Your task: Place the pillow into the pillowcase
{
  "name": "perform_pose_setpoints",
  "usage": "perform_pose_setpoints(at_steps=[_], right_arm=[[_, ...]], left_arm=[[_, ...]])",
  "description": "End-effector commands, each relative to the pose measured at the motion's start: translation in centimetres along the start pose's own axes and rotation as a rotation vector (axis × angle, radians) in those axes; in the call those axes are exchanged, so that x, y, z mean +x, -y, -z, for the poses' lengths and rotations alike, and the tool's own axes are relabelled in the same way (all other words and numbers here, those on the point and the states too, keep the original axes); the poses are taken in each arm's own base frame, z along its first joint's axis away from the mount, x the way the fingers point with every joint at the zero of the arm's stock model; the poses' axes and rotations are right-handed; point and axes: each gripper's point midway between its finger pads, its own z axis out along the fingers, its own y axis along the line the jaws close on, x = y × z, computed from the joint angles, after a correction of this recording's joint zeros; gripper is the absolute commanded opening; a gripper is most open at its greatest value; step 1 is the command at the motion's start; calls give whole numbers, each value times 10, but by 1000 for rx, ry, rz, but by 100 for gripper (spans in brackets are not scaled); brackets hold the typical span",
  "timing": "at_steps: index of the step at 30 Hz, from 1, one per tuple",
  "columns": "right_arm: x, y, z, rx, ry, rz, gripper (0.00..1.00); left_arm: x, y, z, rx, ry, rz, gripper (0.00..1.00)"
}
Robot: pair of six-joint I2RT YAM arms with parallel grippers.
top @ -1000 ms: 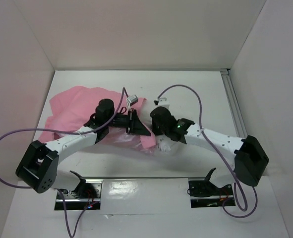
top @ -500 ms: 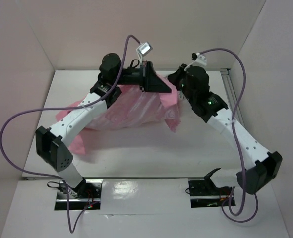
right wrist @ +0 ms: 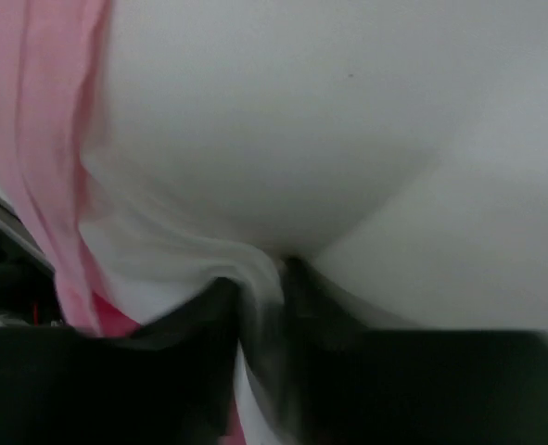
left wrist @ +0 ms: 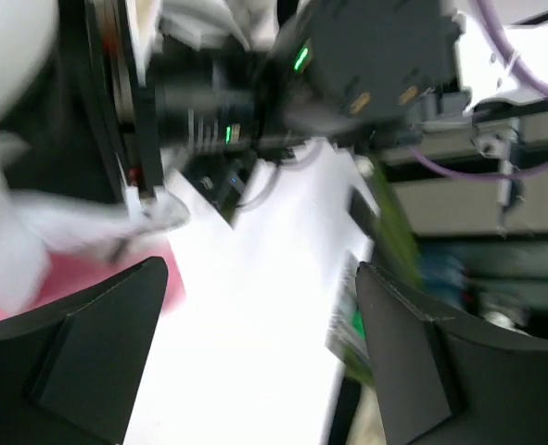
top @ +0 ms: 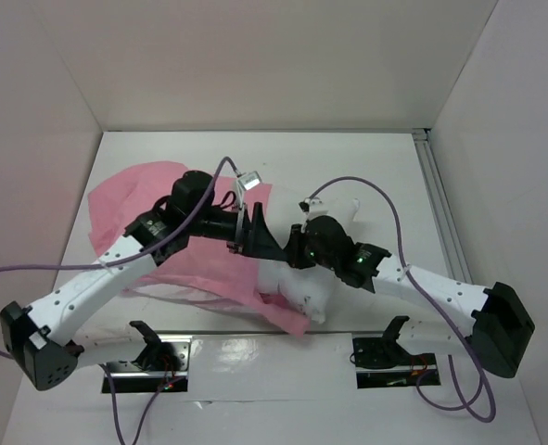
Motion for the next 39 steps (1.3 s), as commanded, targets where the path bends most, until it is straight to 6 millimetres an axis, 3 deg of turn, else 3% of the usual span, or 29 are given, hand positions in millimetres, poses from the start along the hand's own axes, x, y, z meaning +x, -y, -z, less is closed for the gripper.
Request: perform_pose_setpoints(at_steps=[1, 2, 3, 5, 6, 7, 9, 10, 12, 13, 14, 15, 16, 17, 19, 20, 21, 23, 25, 27, 28, 29, 30, 31, 32, 34, 36, 38, 39], right_arm=[[-8, -15, 8, -4, 3, 82, 52], [-12, -11, 14, 26, 6, 84, 62], [-30, -16, 22, 31, 51, 103, 70], [-53, -9, 40, 95, 124, 107, 80], [-72, -16, 51, 91, 169, 108, 80], [-85, -9, 54, 123, 198, 101, 82], [-103, 3, 63, 187, 226, 98, 82], [-127, 11, 69, 219, 267, 73, 82], [-138, 31, 58, 285, 237, 45, 80], [-158, 49, 60, 332, 258, 1, 78], [-164, 54, 45, 319, 219, -20, 76], [-162, 67, 37, 331, 189, -43, 76], [-175, 87, 35, 358, 196, -83, 74], [-169, 100, 17, 369, 152, -100, 74], [-172, 108, 1, 330, 129, -129, 73], [-169, 125, -10, 342, 103, -156, 72], [-161, 127, -19, 316, 73, -167, 70], [-147, 135, -31, 306, 39, -193, 56], [-129, 136, -37, 284, -7, -202, 34], [-100, 133, -37, 273, -53, -209, 20], [-99, 125, -29, 255, -35, -198, 8], [-90, 121, -24, 248, -40, -205, 5], [-65, 119, -21, 249, -78, -222, 2], [-65, 106, -8, 208, -54, -219, 0], [-43, 91, -6, 155, -87, -218, 0], [-37, 69, 10, 88, -65, -188, 0], [-25, 41, 17, 2, -92, -144, 0], [-16, 27, 24, -41, -119, -92, 2], [-25, 13, 29, -66, -100, -34, 5]], left_arm=[[-17, -1, 32, -196, 72, -163, 95], [-29, -1, 39, -244, 111, -173, 92], [-33, -21, 42, -357, 122, -134, 87], [-47, -39, 51, -458, 161, -118, 83], [-58, -48, 58, -540, 209, -110, 83], [-58, -65, 61, -618, 203, -54, 83], [-66, -80, 71, -736, 237, -13, 85], [-74, -97, 83, -847, 291, 35, 85], [-69, -126, 97, -1020, 293, 102, 85], [-69, -134, 103, -1064, 318, 147, 85], [-66, -144, 109, -1122, 326, 169, 82], [-64, -144, 109, -1126, 328, 188, 82], [-59, -153, 112, -1152, 326, 213, 82], [-57, -158, 111, -1161, 337, 232, 81], [-54, -169, 109, -1156, 347, 252, 80], [-55, -174, 108, -1148, 348, 256, 80], [-55, -181, 105, -1143, 336, 261, 80], [-62, -198, 88, -1119, 305, 252, 78], [-71, -212, 74, -1102, 269, 237, 77], [-89, -230, 47, -1071, 215, 210, 74], [-96, -234, 38, -1062, 199, 205, 73], [-121, -222, 26, -1004, 217, 177, 73], [-130, -222, 15, -980, 194, 147, 71], [-134, -236, 0, -977, 158, 150, 71], [-159, -218, -10, -927, 195, 100, 71], [-173, -208, -18, -922, 201, 70, 71], [-185, -195, -14, -945, 223, 36, 72], [-187, -176, 3, -953, 251, 11, 76], [-189, -171, 15, -985, 277, 3, 77]])
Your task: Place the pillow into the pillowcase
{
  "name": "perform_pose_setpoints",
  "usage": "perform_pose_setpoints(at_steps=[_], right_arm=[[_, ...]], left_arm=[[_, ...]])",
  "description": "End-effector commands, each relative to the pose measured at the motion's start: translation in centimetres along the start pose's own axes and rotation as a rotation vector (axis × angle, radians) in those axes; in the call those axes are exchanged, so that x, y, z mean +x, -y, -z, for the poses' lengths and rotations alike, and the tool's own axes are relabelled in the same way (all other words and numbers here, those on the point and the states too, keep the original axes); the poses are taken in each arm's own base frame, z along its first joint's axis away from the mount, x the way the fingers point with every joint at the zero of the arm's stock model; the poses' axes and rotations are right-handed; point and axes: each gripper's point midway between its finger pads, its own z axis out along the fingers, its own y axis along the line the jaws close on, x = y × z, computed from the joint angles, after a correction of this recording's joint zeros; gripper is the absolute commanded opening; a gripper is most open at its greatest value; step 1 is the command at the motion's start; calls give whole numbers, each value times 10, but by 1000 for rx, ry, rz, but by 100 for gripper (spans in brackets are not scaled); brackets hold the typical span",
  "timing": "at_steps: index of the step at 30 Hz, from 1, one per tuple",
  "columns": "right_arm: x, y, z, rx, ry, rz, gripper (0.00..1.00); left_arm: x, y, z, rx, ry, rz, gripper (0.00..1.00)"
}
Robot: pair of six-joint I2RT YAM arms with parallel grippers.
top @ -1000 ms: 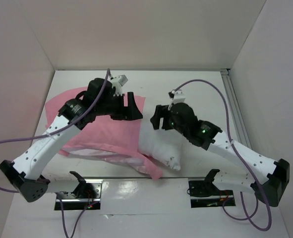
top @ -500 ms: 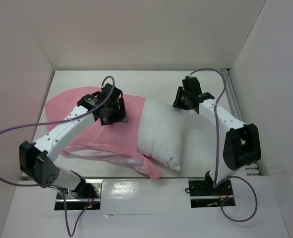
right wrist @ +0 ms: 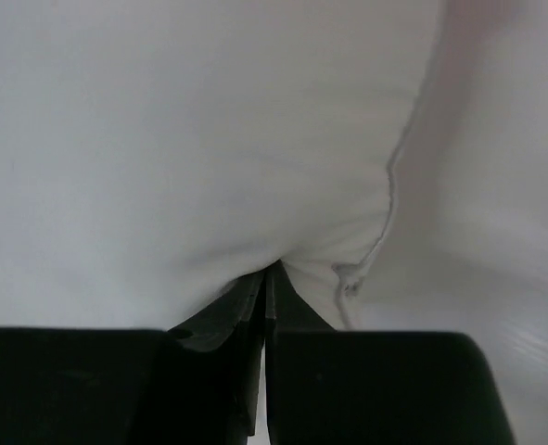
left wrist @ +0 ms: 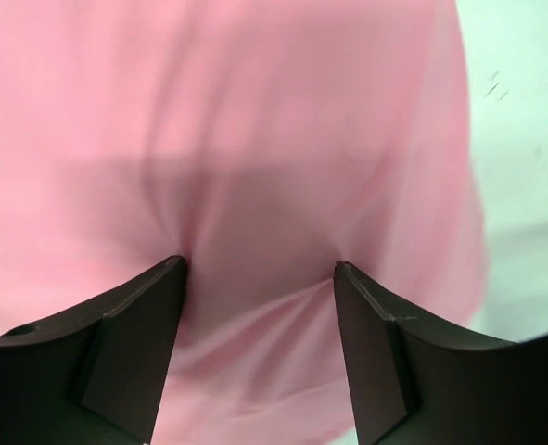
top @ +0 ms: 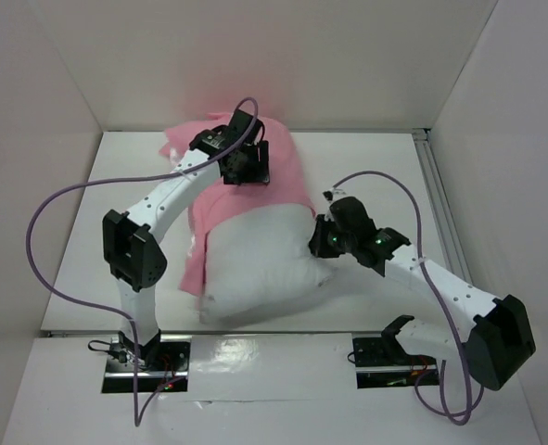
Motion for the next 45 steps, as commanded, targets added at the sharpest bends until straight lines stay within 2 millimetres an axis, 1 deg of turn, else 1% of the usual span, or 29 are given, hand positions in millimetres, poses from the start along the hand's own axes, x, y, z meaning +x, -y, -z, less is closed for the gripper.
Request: perform_pose_setpoints(at_steps=[1, 3, 4, 5, 6, 8, 9, 10, 11, 14, 15, 16, 17, 18, 21, 24, 25, 26, 28, 30, 31, 32, 33, 34, 37, 38, 41, 42, 45], right_arm=[[0, -56, 20, -193, -13, 112, 7], [-12, -58, 25, -164, 23, 132, 14], [-19, -56, 24, -141, 41, 130, 21], [-26, -54, 24, -116, 70, 128, 44], [-32, -49, 21, -90, 82, 121, 57], [-46, -39, 14, -14, 120, 79, 73], [-48, -28, 11, 40, 117, 51, 75], [-57, -22, 10, 76, 134, -9, 75], [-53, -7, 1, 139, 111, -40, 76], [-64, 4, -5, 162, 127, -135, 76], [-60, 3, -11, 136, 112, -142, 76], [-54, 5, -15, 133, 100, -159, 76], [-57, 12, -15, 140, 107, -187, 76], [-56, 13, -17, 133, 103, -205, 76], [-57, 24, -13, 141, 117, -230, 76], [-54, 36, -5, 153, 113, -246, 76], [-55, 38, -2, 158, 117, -252, 76], [-43, 42, -3, 163, 90, -254, 76], [-41, 46, 2, 151, 90, -263, 76], [-27, 50, 0, 149, 59, -266, 76], [-24, 49, -2, 137, 53, -266, 76], [-22, 43, -3, 97, 44, -254, 76], [-19, 40, -5, 76, 31, -245, 76], [-14, 39, -6, 62, 19, -245, 76], [-7, 27, -17, 39, -6, -212, 76], [-9, 24, -18, 33, 7, -200, 76], [-10, 12, -32, -7, 9, -188, 76], [-20, 4, -36, -42, 35, -192, 76], [-21, -13, -51, -87, 33, -189, 76]], left_arm=[[-21, 23, 46, 80, 115, -13, 77], [-18, 12, 78, 71, 144, -9, 80], [-15, 8, 87, 72, 148, -19, 80], [-10, 10, 97, 86, 155, -27, 80], [2, 2, 113, 80, 152, -34, 81], [20, 1, 126, 83, 145, -61, 83], [35, -1, 126, 77, 115, -79, 83], [47, 5, 139, 106, 116, -90, 85], [59, 7, 142, 111, 94, -95, 85], [100, 25, 143, 121, 38, -134, 92], [110, 28, 146, 124, 26, -147, 93], [119, 29, 141, 93, 22, -163, 96], [139, 41, 140, 89, 0, -191, 98], [150, 45, 129, 52, -20, -216, 100], [176, 45, 113, -81, -34, -269, 100], [186, 41, 90, -198, -36, -281, 100], [187, 40, 86, -215, -34, -289, 100], [187, 40, 73, -240, -18, -298, 100], [186, 40, 62, -263, 2, -305, 100], [185, 32, 46, -336, 35, -328, 98], [177, 23, 38, -373, 40, -311, 87], [175, 13, 33, -415, 28, -314, 54], [165, 10, 35, -436, 25, -278, 12], [158, -15, 36, -532, -10, -239, 0], [125, -33, 62, -575, 34, -193, 0], [110, -33, 81, -532, 71, -169, 0], [78, -29, 110, -371, 107, -138, 0], [66, -17, 127, -255, 145, -96, 0], [50, -15, 142, -141, 154, -75, 0]])
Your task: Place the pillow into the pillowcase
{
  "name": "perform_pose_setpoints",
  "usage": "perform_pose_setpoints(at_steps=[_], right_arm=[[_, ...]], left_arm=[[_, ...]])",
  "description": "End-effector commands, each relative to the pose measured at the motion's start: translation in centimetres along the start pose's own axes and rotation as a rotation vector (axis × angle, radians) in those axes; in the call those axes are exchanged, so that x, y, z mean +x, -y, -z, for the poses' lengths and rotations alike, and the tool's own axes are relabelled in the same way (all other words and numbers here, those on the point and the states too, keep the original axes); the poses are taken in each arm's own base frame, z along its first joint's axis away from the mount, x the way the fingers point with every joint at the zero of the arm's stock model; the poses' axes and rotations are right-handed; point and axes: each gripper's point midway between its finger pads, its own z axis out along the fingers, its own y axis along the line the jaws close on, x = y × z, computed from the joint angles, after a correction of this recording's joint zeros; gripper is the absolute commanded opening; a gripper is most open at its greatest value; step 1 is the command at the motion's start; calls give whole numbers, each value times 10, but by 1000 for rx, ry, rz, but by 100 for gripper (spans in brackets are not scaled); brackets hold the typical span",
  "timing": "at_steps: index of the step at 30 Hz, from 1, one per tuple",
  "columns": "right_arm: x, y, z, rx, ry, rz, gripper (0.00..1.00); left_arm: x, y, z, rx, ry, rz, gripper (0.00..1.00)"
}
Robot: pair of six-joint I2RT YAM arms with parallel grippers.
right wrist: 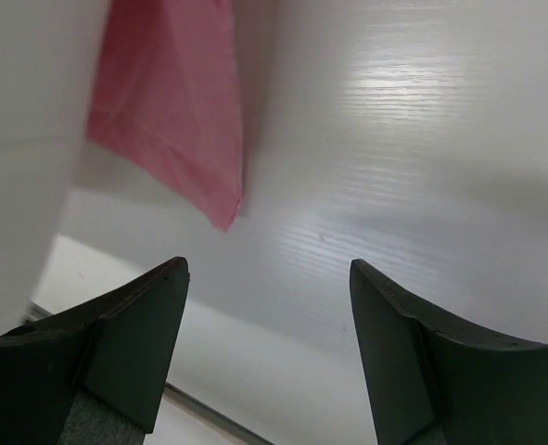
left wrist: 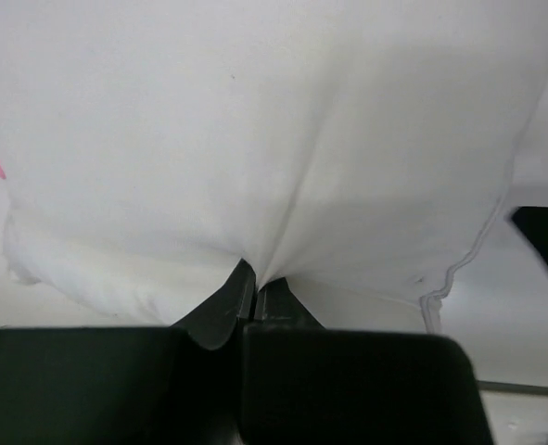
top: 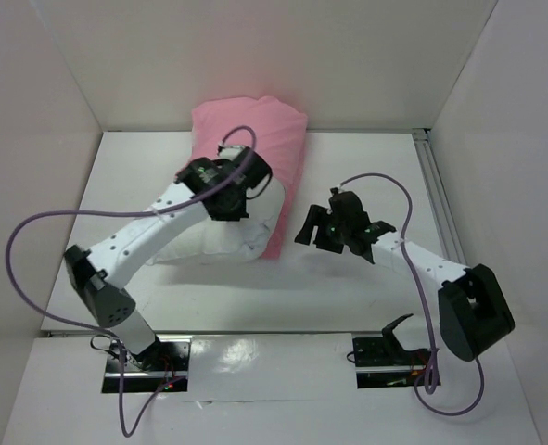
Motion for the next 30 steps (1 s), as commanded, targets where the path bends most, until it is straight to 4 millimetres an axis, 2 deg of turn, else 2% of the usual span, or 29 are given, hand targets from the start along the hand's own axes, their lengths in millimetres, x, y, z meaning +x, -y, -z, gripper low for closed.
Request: perform_pose_setpoints(at_steps=[1, 3, 5, 6, 8, 9, 14, 16, 17, 18, 19, 20, 21, 22, 23, 24, 25, 26, 27, 28, 29, 30], right_arm=[[-20, -41, -13, -131, 69, 22, 78], [-14, -47, -26, -137, 48, 8, 78], [-19, -55, -35, -155, 69, -5, 78], [-16, -48, -46, -130, 59, -8, 78], [-24, -60, -55, -151, 70, 0, 79], [-21, -55, -67, -134, 54, 9, 80], [-33, -71, -93, -172, 84, 46, 81], [-36, -67, -110, -153, 95, 63, 77], [-41, -74, -114, -176, 104, 66, 72], [-49, -84, -115, -202, 120, 81, 27], [-56, -88, -113, -224, 115, 77, 0], [-60, -95, -110, -235, 113, 79, 0], [-84, -111, -98, -265, 162, 92, 0], [-102, -133, -71, -315, 207, 116, 0], [-107, -142, -53, -322, 197, 133, 0], [-134, -174, -19, -389, 258, 166, 0], [-145, -191, 9, -433, 286, 220, 0], [-154, -215, 57, -499, 337, 259, 0], [-143, -239, 89, -538, 334, 330, 0], [-133, -248, 109, -554, 330, 355, 0], [-123, -256, 143, -590, 346, 370, 0], [-106, -255, 151, -605, 320, 383, 0]], left_arm=[[-51, -11, 56, 207, 154, 67, 0], [-56, -15, 57, 214, 154, 90, 0], [-60, -17, 57, 219, 156, 94, 0], [-60, -17, 57, 219, 156, 94, 0], [-62, -17, 56, 221, 151, 100, 0], [-61, -15, 56, 229, 147, 88, 0], [-65, -15, 58, 242, 154, 102, 0], [-67, -14, 61, 259, 166, 100, 0], [-70, -15, 66, 271, 183, 109, 0], [-68, -17, 62, 267, 168, 111, 0], [-68, -17, 62, 267, 168, 111, 0], [-70, -16, 66, 287, 178, 117, 0], [-72, -19, 64, 279, 178, 127, 0], [-76, -22, 67, 280, 190, 130, 0], [-90, -23, 82, 308, 235, 144, 0], [-97, -29, 92, 306, 262, 157, 0], [-100, -31, 95, 295, 266, 146, 0], [-108, -33, 103, 299, 289, 158, 0], [-116, -26, 124, 333, 338, 157, 0], [-115, -25, 132, 342, 351, 150, 0], [-113, -19, 131, 337, 349, 146, 0], [-105, -13, 123, 312, 331, 138, 0]])
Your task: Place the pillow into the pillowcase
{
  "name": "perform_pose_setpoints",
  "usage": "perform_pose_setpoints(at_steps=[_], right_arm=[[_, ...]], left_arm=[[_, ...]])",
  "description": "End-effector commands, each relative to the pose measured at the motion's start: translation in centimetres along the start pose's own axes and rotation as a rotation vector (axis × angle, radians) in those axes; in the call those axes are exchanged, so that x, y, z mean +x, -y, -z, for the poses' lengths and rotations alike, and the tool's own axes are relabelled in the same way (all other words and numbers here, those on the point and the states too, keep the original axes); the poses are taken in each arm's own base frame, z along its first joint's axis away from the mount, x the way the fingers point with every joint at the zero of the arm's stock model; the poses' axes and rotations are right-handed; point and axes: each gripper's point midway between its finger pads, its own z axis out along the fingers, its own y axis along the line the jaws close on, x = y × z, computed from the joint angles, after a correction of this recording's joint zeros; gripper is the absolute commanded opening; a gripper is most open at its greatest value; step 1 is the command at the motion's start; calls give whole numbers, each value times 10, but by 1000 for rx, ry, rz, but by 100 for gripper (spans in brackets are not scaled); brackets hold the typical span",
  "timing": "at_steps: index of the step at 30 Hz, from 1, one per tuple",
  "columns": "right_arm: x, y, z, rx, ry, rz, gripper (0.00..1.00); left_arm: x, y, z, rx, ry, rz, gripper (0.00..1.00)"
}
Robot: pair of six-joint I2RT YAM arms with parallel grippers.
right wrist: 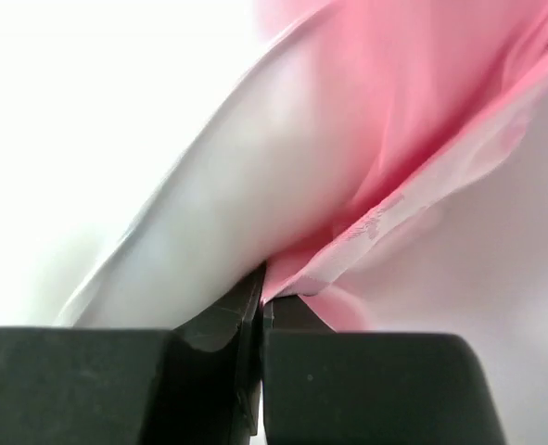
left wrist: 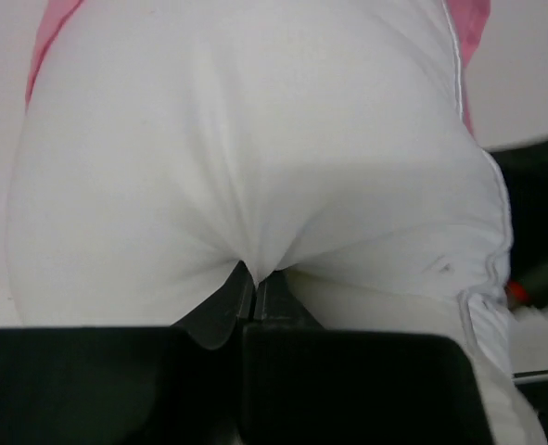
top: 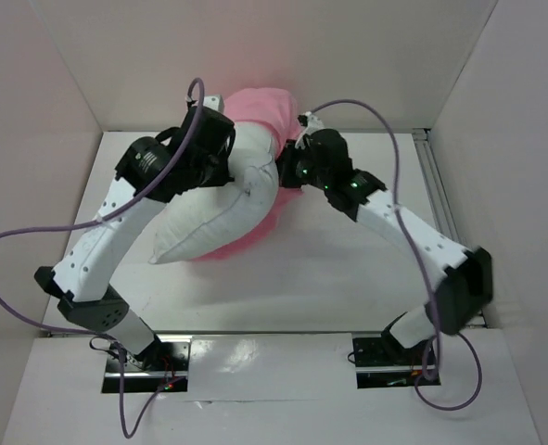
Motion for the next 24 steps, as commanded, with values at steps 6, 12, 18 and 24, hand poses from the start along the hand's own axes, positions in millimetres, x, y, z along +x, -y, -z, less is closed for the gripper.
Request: perform_pose_setpoints(at_steps=[6, 12, 18, 24], right_arm=[[94, -57, 113, -189, -154, 29, 0], [122, -2, 107, -46, -229, 34, 0], [74, -11, 94, -48, -165, 90, 0], [-4, -101, 174, -307, 25, 119, 0]], left_arm=[[104, 66, -68, -103, -134, -4, 0], [145, 97, -81, -116, -182, -2, 0], [125, 99, -76, -114, -120, 15, 0], [41, 81, -37, -117, 59, 90, 0]])
